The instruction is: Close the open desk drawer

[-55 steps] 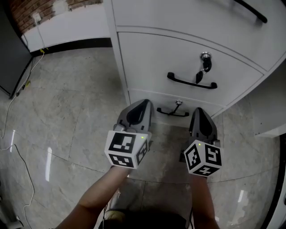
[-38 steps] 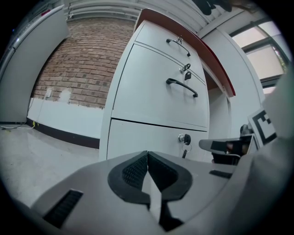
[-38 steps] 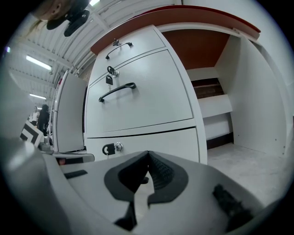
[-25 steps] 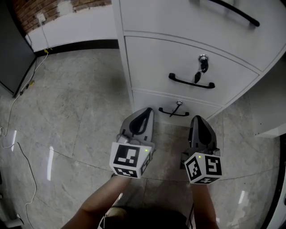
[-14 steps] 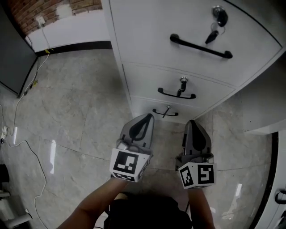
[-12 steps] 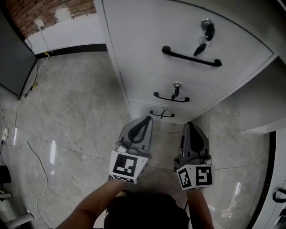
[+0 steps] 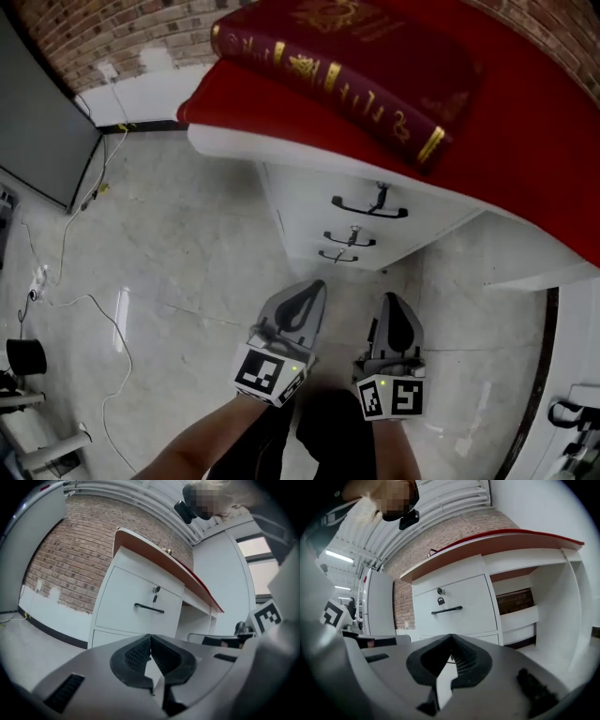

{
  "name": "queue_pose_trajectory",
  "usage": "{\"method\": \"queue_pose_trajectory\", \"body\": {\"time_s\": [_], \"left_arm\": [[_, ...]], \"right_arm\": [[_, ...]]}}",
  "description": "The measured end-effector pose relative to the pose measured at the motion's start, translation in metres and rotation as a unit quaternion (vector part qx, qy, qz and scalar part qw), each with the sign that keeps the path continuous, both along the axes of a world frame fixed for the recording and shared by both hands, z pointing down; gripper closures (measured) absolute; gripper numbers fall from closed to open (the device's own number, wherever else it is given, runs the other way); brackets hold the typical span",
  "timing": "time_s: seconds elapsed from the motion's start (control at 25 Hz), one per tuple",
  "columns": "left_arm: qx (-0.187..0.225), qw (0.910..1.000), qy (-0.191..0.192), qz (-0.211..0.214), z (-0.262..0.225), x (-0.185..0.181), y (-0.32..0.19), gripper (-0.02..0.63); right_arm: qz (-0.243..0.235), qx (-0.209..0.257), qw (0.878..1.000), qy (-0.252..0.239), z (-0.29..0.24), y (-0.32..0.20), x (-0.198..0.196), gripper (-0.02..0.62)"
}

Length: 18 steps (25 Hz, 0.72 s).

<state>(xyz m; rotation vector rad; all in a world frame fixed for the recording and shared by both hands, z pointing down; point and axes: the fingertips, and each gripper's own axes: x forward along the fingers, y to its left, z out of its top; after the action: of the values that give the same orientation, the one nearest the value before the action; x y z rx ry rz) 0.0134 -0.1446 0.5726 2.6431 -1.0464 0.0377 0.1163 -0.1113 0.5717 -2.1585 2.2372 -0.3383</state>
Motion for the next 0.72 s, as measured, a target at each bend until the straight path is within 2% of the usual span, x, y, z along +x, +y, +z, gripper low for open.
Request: {"method": "queue_pose_trajectory", "body": {"time_s": [0.32, 0.52, 0.72], "left_arm": [[-0.017, 0.9995, -0.026, 0.002, -0.099, -0.023, 0.039, 0.597], [-0.026, 0.9991, -0.032, 0.006, -0.166, -0.021, 0.055, 0.597], [-0.019, 0.9997, -0.015, 0.01, -0.24, -0.016, 0.064, 0.597]], "right_arm": [[-0.003, -0.051, 0.999, 0.013, -0.1, 0.044, -0.03, 0.589], [-0.001, -0.05, 0.999, 0.01, -0.172, 0.046, -0.031, 0.589], [0.011, -0.043, 0.999, 0.003, -0.232, 0.052, -0.027, 0.589]]}}
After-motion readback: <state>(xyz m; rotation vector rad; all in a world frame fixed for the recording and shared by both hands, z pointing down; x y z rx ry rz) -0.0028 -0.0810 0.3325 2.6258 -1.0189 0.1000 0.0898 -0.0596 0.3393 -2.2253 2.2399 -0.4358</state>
